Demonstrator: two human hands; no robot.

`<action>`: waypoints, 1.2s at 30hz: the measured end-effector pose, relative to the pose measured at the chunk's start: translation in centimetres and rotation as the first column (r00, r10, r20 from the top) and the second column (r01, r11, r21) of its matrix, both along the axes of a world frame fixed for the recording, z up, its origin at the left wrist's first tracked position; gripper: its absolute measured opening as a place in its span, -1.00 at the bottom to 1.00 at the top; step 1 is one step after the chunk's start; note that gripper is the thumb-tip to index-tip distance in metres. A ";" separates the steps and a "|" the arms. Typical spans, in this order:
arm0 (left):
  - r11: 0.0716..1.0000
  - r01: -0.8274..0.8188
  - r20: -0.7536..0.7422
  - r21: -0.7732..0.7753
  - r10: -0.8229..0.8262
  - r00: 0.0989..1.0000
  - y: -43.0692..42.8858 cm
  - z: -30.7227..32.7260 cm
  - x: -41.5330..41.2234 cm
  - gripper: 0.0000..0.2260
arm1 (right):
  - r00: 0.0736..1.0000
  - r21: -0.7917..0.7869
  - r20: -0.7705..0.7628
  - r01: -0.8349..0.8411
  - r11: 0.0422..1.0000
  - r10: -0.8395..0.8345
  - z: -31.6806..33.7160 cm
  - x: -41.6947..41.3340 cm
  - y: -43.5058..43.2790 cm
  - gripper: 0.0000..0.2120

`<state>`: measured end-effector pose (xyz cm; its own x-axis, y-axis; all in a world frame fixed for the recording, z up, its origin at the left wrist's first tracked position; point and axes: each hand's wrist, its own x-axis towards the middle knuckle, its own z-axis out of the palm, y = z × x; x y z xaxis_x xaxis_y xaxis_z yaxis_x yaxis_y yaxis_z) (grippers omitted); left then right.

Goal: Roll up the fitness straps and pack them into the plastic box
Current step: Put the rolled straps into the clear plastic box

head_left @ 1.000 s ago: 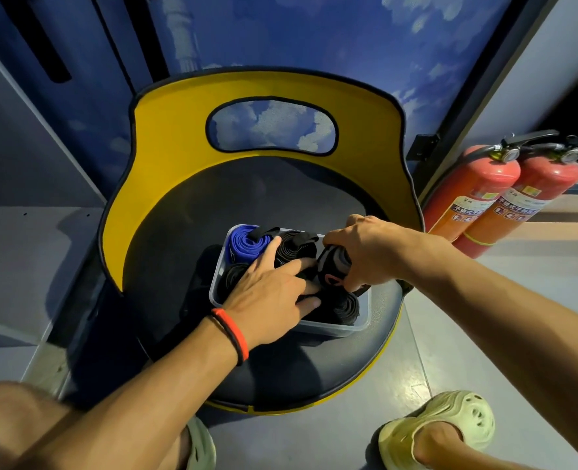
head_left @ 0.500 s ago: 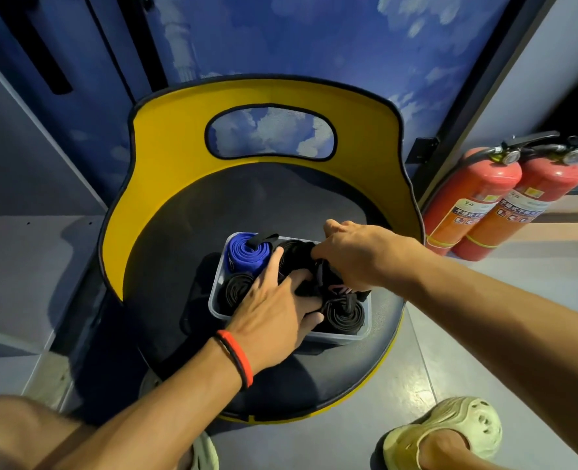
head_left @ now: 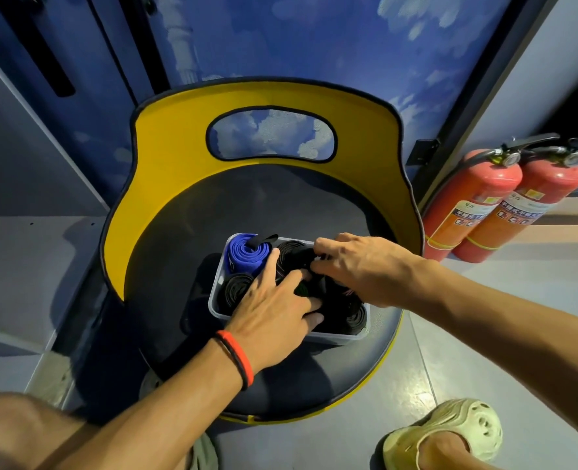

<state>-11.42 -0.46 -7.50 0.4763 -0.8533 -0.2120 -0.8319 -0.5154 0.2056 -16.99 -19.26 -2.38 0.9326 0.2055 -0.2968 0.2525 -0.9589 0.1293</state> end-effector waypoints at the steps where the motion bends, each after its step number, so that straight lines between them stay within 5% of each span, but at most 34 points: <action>1: 1.000 -0.002 -0.006 -0.006 0.002 1.000 0.0 -0.1 0.0 -0.62 | 1.000 0.011 0.010 0.013 1.000 -0.013 -0.1 0.1 -0.1 -0.54; 5: 1.000 0.018 -0.029 -0.005 -0.018 0.999 0.0 -0.4 0.2 -0.60 | 0.993 -0.006 -0.032 0.116 0.993 -0.116 0.4 1.4 -0.4 -0.26; 16: 0.998 0.024 -0.059 -0.051 -0.027 0.998 -0.1 -0.2 0.4 -0.66 | 0.991 0.053 0.110 0.067 0.996 -0.073 -1.4 1.0 0.0 -0.69; 21: 0.995 0.067 -0.147 -0.077 -0.078 0.986 0.3 0.1 1.2 -0.67 | 0.972 0.158 0.182 0.119 0.980 -0.147 -2.3 -0.4 -0.8 -0.57; 24: 0.963 -0.017 -0.259 -0.268 -0.055 0.964 1.1 0.9 2.4 -0.70 | 0.926 0.340 0.243 0.196 0.920 -0.288 -3.1 -2.9 -1.3 -0.46; 26: 0.932 -0.012 -0.097 -0.361 -0.025 0.995 1.9 1.0 3.8 -0.65 | 0.866 0.367 0.337 0.241 0.898 -0.370 -3.2 -4.6 -0.7 -0.56; 28: 0.966 -0.010 0.063 -0.259 0.027 0.998 2.9 0.6 4.8 -0.49 | 0.827 0.313 0.422 0.252 0.916 -0.371 -3.9 -6.0 0.3 -0.63; 32: 0.998 -0.056 0.055 -0.043 0.058 0.997 3.6 -0.7 5.0 -0.43 | 0.858 0.142 0.426 0.251 0.958 -0.288 -5.8 -6.8 1.1 -0.45; 36: 0.999 -0.015 0.100 -0.043 0.019 0.995 3.0 -0.7 4.8 -0.46 | 0.890 0.084 0.374 0.247 0.965 -0.260 -5.9 -5.1 0.3 -0.59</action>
<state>-6.62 2.51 -8.18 0.5076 -0.8522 -0.1268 -0.8408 -0.5221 0.1432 -22.05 -18.91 -8.33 0.9945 -0.0491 0.0921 -0.0612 -0.9893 0.1328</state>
